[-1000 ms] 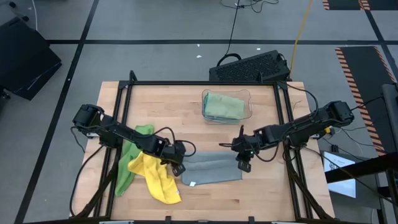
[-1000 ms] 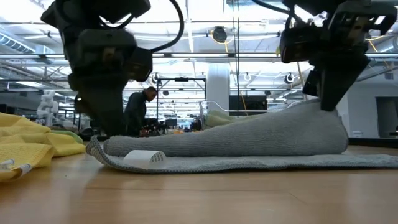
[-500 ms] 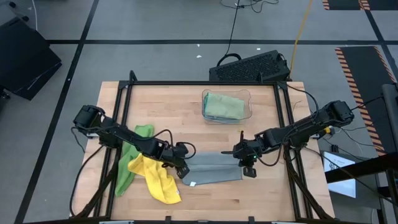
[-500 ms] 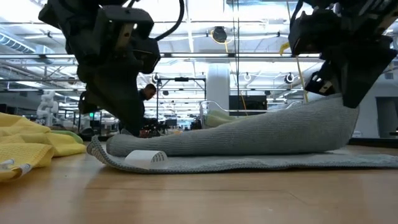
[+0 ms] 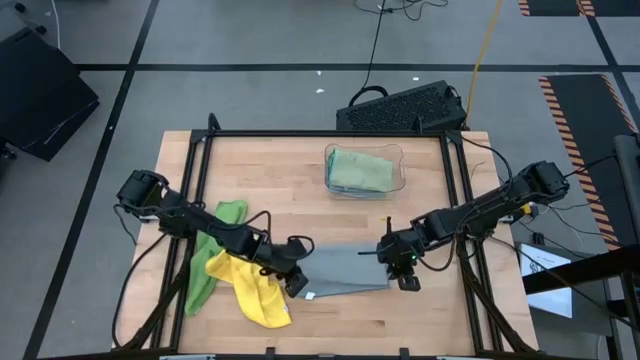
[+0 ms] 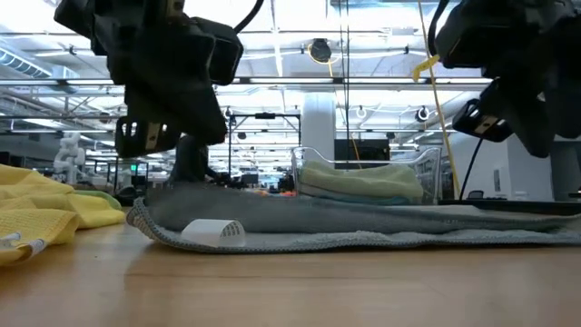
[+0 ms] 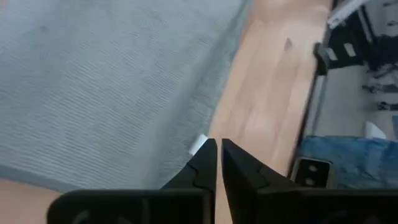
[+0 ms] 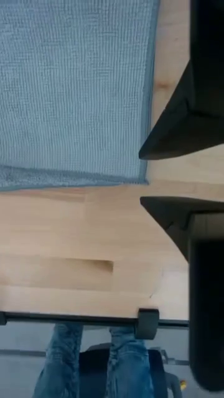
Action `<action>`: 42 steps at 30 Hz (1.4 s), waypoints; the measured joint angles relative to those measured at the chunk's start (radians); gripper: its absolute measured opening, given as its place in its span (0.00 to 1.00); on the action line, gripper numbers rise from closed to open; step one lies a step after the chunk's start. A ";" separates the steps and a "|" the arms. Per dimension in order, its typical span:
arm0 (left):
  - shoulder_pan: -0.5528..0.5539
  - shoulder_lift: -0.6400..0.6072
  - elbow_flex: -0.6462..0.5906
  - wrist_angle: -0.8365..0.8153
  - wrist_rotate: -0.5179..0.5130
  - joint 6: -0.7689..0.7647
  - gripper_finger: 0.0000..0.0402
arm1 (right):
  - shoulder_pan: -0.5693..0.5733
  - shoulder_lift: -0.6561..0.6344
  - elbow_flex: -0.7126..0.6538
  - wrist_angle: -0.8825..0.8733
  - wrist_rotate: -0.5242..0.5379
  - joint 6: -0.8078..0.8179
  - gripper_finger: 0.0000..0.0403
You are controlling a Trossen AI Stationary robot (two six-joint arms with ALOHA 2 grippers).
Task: Fold microfiber towels
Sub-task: Fold the gray towel
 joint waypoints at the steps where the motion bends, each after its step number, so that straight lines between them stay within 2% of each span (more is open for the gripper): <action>1: -0.006 0.000 0.000 -0.013 -0.026 0.002 0.05 | 0.000 0.000 0.000 -0.002 0.005 0.001 0.26; 5: -0.039 0.000 0.000 -0.131 -0.196 -0.047 0.07 | 0.000 0.000 0.000 -0.001 0.036 0.027 0.30; 7: -0.048 0.000 0.000 -0.168 -0.247 -0.080 0.10 | 0.000 0.000 0.000 0.001 0.040 0.042 0.31; 12: -0.069 0.030 0.000 -0.117 -0.239 -0.066 0.18 | 0.000 0.000 0.000 0.020 0.054 0.079 0.31; 17: -0.078 0.061 -0.001 -0.080 -0.168 -0.061 0.19 | 0.000 0.000 0.000 0.021 0.123 0.150 0.31; 20: -0.105 0.061 0.021 -0.102 -0.174 0.068 0.18 | 0.000 0.000 -0.012 0.056 0.134 0.195 0.31; 23: -0.158 0.060 0.031 -0.143 -0.256 0.293 0.19 | 0.001 0.000 -0.050 0.137 0.128 0.247 0.31; 25: -0.185 0.060 0.031 -0.180 -0.295 0.379 0.21 | 0.001 0.000 -0.079 0.181 0.112 0.289 0.31; 29: -0.215 0.060 0.031 -0.293 -0.337 0.427 0.30 | 0.008 0.000 -0.114 0.222 0.076 0.349 0.31; 31: -0.224 0.060 0.031 -0.297 -0.388 0.456 0.34 | 0.017 0.000 -0.128 0.239 0.075 0.374 0.31; 34: -0.217 0.064 0.031 -0.248 -0.388 0.548 0.37 | 0.029 0.000 -0.132 0.245 0.076 0.382 0.31; 36: -0.206 0.089 0.034 -0.195 -0.359 0.588 0.38 | 0.034 -0.001 -0.132 0.245 0.076 0.382 0.31; 42: -0.191 0.128 0.032 -0.204 -0.337 0.643 0.34 | 0.040 -0.001 -0.132 0.248 0.074 0.413 0.31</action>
